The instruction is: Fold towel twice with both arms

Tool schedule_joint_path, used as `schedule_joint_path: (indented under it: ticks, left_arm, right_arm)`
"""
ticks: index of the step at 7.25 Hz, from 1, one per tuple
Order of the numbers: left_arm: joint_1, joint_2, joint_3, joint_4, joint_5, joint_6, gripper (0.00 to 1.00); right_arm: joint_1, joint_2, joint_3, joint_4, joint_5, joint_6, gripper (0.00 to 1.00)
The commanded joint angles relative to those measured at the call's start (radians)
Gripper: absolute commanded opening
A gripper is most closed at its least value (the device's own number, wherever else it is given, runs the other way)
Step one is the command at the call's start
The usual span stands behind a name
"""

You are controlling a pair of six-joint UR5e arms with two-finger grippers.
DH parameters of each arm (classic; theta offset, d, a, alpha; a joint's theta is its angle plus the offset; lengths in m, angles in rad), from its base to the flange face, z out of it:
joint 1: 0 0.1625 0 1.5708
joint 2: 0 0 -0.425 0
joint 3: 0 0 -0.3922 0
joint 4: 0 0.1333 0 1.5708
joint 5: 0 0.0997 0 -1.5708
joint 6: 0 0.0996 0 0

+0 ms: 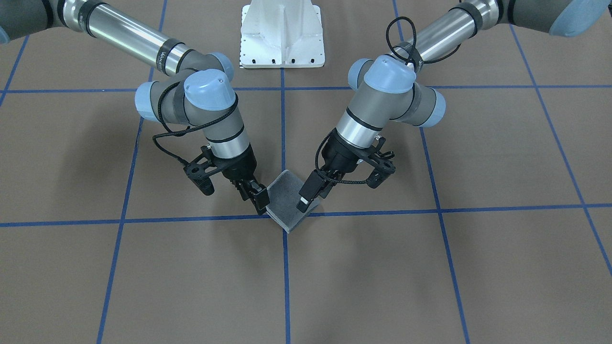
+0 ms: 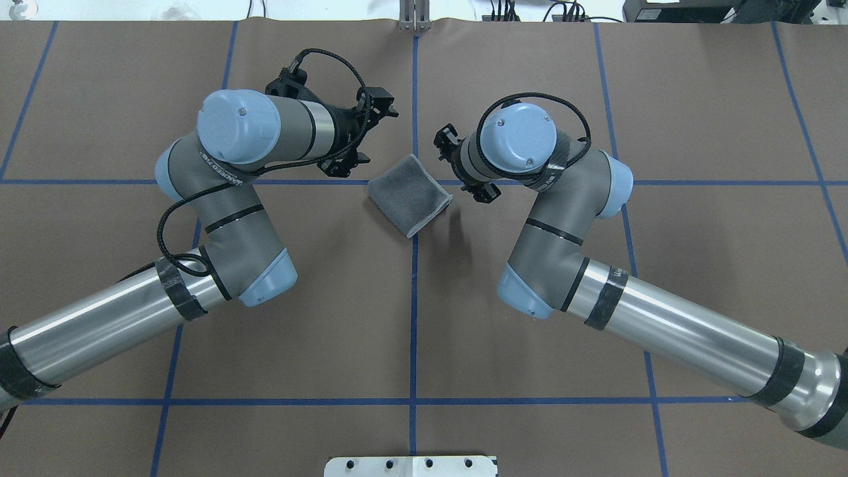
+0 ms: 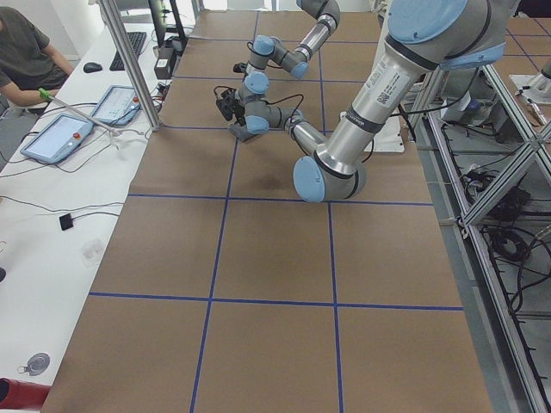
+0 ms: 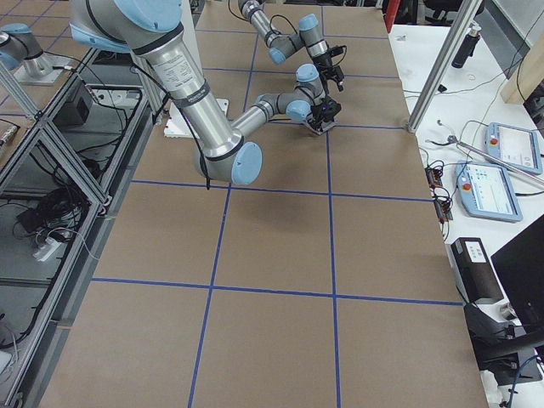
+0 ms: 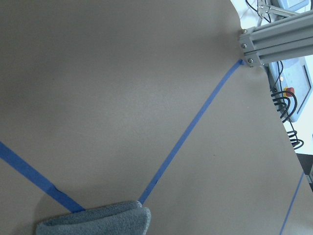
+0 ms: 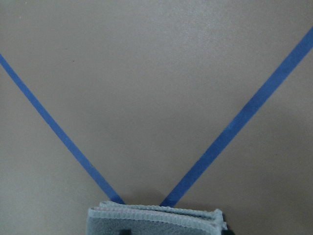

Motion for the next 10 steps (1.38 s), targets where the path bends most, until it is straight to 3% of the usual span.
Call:
schedule_joint_path:
  ticks: [1,4,7,10]
  left_arm:
    - [0.052,0.000,0.049,-0.124,0.120,0.000,1.00]
    - [0.089,-0.006,0.166,-0.301,0.210,0.001,1.00]
    - [0.105,-0.029,0.242,-0.315,0.211,0.003,1.00]
    - [0.105,-0.032,0.252,-0.336,0.212,0.006,1.00]
  right_arm:
    - [0.066,-0.061,0.030,0.004,0.098,-0.056,1.00]
    - [0.104,-0.122,0.082,0.002,0.153,-0.116,1.00]
    - [0.107,-0.122,0.081,0.001,0.154,-0.116,1.00]
    - [0.107,-0.122,0.082,-0.001,0.154,-0.116,1.00]
